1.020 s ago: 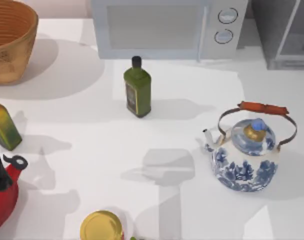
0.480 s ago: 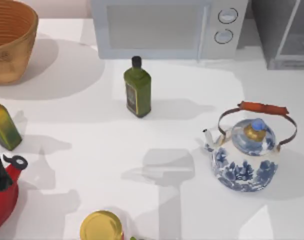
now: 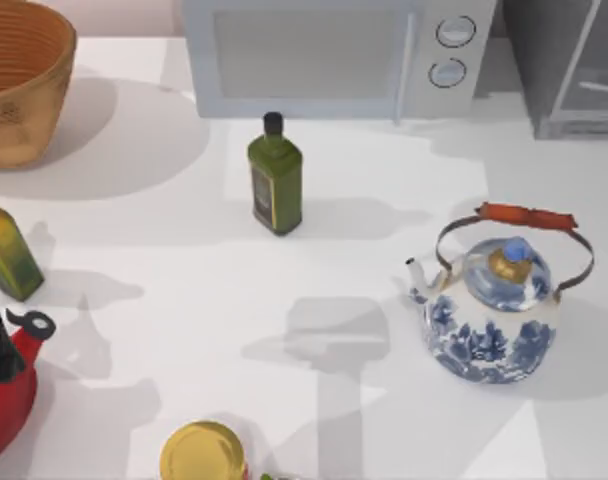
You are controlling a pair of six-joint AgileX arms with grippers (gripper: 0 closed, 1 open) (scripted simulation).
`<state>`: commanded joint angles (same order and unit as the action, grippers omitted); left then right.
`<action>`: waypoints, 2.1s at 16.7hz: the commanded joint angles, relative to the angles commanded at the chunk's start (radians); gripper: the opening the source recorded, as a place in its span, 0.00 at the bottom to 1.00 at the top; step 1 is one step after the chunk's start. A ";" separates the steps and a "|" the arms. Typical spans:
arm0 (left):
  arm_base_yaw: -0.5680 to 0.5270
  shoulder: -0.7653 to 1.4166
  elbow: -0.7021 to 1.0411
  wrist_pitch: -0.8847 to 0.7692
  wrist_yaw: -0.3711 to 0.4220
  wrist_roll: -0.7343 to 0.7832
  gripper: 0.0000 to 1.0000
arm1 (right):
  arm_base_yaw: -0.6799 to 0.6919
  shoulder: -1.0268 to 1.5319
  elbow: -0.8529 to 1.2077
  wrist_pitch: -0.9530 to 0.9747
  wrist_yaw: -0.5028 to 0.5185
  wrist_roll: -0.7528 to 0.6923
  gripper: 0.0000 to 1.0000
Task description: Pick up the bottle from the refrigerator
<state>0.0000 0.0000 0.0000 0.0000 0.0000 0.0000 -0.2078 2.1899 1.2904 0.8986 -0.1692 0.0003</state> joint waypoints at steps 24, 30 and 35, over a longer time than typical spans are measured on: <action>0.000 0.000 0.000 0.000 0.000 0.000 1.00 | -0.025 -0.413 -0.522 0.111 -0.035 -0.001 0.00; 0.000 0.000 0.000 0.000 0.000 0.000 1.00 | 0.033 -0.887 -0.721 -0.151 0.021 -0.005 0.00; 0.000 0.000 0.000 0.000 0.000 0.000 1.00 | 0.097 -1.435 -0.959 -0.455 0.078 0.000 0.00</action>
<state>0.0000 0.0000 0.0000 0.0000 0.0000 0.0000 -0.1107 0.7546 0.3313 0.4432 -0.0917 0.0004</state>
